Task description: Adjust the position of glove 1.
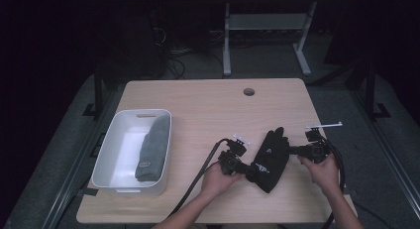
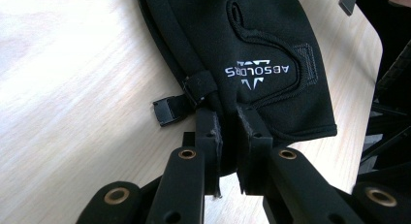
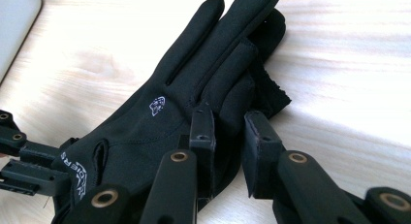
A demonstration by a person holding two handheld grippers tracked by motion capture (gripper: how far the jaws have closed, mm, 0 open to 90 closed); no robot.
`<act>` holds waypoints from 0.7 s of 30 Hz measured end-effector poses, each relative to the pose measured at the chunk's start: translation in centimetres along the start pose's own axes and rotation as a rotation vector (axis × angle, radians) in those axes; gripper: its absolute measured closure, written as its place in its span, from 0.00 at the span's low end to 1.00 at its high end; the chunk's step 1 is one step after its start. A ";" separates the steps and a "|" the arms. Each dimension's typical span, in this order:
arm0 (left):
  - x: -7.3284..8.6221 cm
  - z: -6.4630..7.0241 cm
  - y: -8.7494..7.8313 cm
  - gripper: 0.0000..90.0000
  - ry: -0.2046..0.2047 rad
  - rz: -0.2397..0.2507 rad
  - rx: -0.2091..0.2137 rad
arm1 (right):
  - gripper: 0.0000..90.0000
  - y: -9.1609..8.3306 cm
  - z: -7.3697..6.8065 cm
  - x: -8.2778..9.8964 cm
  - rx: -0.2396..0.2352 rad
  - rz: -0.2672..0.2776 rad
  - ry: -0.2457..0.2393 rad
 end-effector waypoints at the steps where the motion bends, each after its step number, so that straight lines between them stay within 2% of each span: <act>1: 0.0 0.0 -0.1 0.90 0.000 0.003 -0.001 | 0.85 0.0 -0.1 -0.1 -0.003 0.004 -0.010; 8: 0.1 -0.2 -1.2 0.90 0.006 0.013 -0.016 | 0.85 -0.1 -0.8 -0.6 -0.040 0.018 0.016; 15: 0.1 -0.2 -2.1 0.90 0.013 0.029 -0.028 | 0.85 -0.6 -1.8 -1.5 -0.051 0.031 -0.005; 21: 0.2 -0.2 -2.9 0.90 0.015 0.040 -0.030 | 0.85 -0.8 -2.4 -1.9 -0.071 0.039 -0.001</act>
Point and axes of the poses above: each handheld gripper's, and its own axes: y roughly forward along the jaws, x roughly out of its underside, z roughly to its right, the point moved 3 cm from there along y, roughly forward along the jaws, and after that the axes turned 4 degrees about x, right-handed, at the moved point
